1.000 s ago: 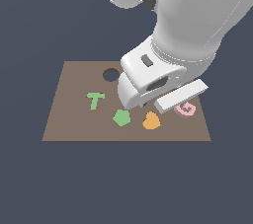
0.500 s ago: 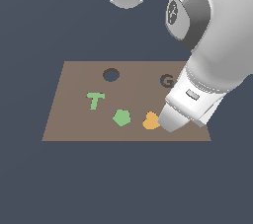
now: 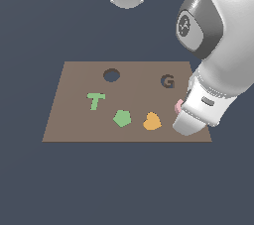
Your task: Insert a designated object into the corresponding slot on a board.
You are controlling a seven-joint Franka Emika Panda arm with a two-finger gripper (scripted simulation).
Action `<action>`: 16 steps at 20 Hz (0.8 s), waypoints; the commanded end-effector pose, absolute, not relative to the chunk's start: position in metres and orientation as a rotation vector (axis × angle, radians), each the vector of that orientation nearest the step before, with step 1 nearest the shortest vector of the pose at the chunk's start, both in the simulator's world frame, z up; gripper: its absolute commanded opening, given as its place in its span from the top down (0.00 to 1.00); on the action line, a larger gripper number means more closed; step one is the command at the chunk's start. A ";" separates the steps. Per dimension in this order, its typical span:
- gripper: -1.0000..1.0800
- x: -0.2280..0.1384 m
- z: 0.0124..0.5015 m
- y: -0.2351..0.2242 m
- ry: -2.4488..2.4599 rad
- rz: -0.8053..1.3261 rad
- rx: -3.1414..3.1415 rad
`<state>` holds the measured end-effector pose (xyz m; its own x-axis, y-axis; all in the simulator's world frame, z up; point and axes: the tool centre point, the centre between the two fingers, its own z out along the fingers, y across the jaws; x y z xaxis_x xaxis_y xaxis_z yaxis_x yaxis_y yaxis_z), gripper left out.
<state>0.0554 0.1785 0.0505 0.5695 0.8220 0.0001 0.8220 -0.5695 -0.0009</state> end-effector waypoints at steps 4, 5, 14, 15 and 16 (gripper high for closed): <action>0.04 0.055 0.047 0.179 -1.459 0.000 -2.782; 0.04 0.055 0.044 0.179 -1.460 0.000 -2.781; 1.00 0.055 0.030 0.179 -1.466 0.000 -2.779; 1.00 0.055 0.030 0.179 -1.466 0.000 -2.779; 1.00 0.055 0.030 0.179 -1.466 0.000 -2.779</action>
